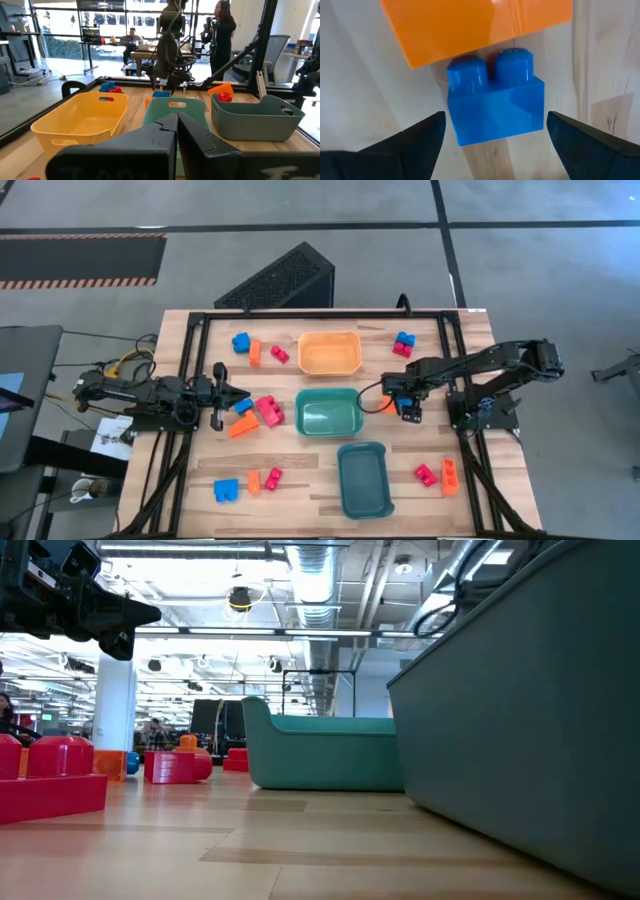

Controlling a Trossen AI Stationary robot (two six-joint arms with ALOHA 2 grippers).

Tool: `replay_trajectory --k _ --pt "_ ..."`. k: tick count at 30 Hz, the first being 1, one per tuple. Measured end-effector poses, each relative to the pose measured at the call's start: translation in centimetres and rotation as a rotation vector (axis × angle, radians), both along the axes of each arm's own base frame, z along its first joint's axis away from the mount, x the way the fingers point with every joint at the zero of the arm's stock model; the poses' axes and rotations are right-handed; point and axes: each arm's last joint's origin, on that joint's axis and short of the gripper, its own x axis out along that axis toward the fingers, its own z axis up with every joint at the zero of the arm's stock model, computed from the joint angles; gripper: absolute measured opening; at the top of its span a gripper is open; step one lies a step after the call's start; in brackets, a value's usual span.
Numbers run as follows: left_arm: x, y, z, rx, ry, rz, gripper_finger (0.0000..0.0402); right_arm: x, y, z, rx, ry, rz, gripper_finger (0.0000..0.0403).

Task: Sort & place blocks by color
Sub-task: Put the blue game piece into the green bin

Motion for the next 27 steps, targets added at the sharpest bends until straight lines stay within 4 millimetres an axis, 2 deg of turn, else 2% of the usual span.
replay_trajectory --k 4,9,14,19,23,27 --pt "0.0 0.0 0.0 0.0 0.0 0.0 0.0 0.1 -0.6 -0.6 0.007 0.035 -0.03 0.037" --pt "0.0 0.0 0.0 0.0 0.0 0.0 0.0 -0.3 -1.4 0.1 0.019 -0.004 -0.072 0.0365" --pt "0.0 0.0 0.0 0.0 0.001 0.0 0.0 -0.7 -1.7 2.1 0.051 -0.176 -0.148 0.0355" --pt "0.0 0.0 0.0 0.0 0.0 0.0 0.0 -1.3 -1.5 3.0 0.054 -0.485 -0.163 0.0346" --pt "0.0 0.0 0.0 0.0 0.0 0.0 0.0 -2.9 -1.3 2.3 0.049 -0.511 -0.21 0.0345" --pt "0.0 0.0 0.0 0.0 0.001 0.0 0.0 -3.0 -1.2 3.3 0.026 -0.587 -0.208 0.0347"
